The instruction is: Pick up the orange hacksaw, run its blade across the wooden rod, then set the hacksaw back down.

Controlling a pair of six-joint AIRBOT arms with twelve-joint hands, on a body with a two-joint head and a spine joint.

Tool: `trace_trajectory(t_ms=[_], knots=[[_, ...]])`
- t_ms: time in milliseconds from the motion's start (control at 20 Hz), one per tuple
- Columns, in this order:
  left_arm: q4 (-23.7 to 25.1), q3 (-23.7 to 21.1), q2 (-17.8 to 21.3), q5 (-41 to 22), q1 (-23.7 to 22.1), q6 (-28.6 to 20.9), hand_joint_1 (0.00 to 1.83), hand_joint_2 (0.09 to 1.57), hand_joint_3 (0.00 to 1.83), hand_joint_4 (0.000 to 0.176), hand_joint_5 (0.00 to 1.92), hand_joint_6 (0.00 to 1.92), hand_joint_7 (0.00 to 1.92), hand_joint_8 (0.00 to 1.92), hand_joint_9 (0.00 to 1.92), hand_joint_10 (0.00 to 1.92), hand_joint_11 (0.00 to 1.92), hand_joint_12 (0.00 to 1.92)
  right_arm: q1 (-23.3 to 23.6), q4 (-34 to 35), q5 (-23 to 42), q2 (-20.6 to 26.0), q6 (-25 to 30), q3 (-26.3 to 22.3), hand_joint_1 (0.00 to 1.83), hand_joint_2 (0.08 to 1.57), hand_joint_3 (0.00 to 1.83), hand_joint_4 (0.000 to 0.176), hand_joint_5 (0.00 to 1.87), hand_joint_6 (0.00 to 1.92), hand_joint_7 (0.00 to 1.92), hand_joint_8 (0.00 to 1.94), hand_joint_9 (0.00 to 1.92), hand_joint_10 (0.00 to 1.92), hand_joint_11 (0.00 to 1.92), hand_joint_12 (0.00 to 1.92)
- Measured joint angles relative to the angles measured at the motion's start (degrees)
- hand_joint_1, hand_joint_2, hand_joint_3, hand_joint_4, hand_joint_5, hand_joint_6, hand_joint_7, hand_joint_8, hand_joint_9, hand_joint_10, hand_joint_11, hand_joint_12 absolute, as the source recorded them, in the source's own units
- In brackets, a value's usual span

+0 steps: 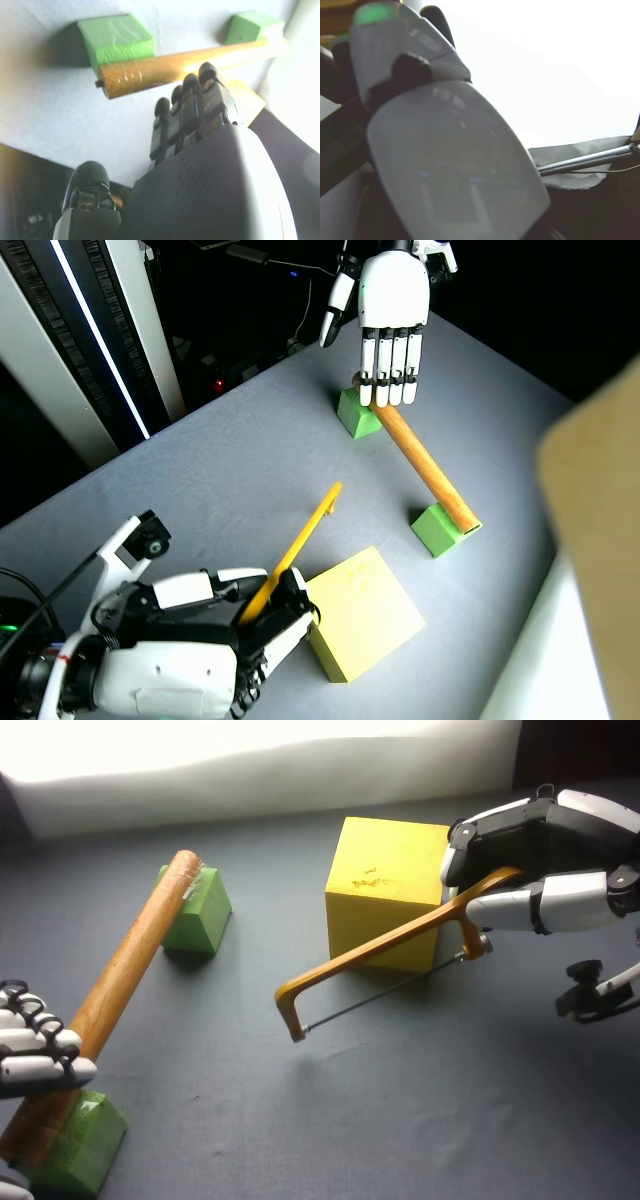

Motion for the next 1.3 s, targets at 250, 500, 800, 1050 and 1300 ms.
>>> trace_trajectory(t_ms=[250,500,800,1050,1300], knots=[[0.0,1.0,0.0,0.5,0.0,0.0,0.0,1.22,0.0,0.0,0.11,0.0,0.07,0.0,0.06,0.0,0.0,0.14,2.5,18.4,3.3,2.7,-16.2,-8.0,1.38,1.11,0.0,0.0,0.85,0.97,1.01,0.92,1.04,1.19,0.91,1.25],[0.0,0.5,0.0,0.6,0.0,0.0,0.0,1.21,0.0,0.0,0.12,0.0,0.08,0.0,0.06,0.0,0.0,0.13,7.3,20.3,0.9,2.8,-20.5,-9.2,1.37,1.12,0.0,0.0,0.83,1.01,0.98,0.97,1.01,1.23,0.88,1.31],[-0.1,-1.0,0.1,0.7,0.0,0.0,0.0,1.21,0.0,0.0,0.11,0.01,0.08,0.0,0.06,0.0,0.0,0.08,10.7,35.3,1.1,-1.1,-34.0,-9.4,1.37,1.12,0.0,0.0,0.85,0.98,0.99,0.95,1.01,1.24,0.88,1.31],[-0.1,-1.2,0.1,1.1,0.3,0.0,0.0,1.22,0.0,0.0,0.11,0.0,0.08,0.0,0.06,0.0,0.01,0.1,12.6,35.0,0.7,-5.7,-35.5,-7.1,1.37,1.13,0.0,0.0,0.81,1.03,0.97,1.0,0.98,1.28,0.84,1.33],[-0.1,-1.2,0.1,1.7,0.4,0.0,0.0,1.21,0.0,0.0,0.13,0.0,0.09,0.0,0.07,0.0,0.0,0.18,13.2,36.7,1.1,-9.9,-36.6,-5.4,1.37,1.12,0.0,0.0,0.83,0.99,0.98,0.97,1.0,1.26,0.86,1.32]])
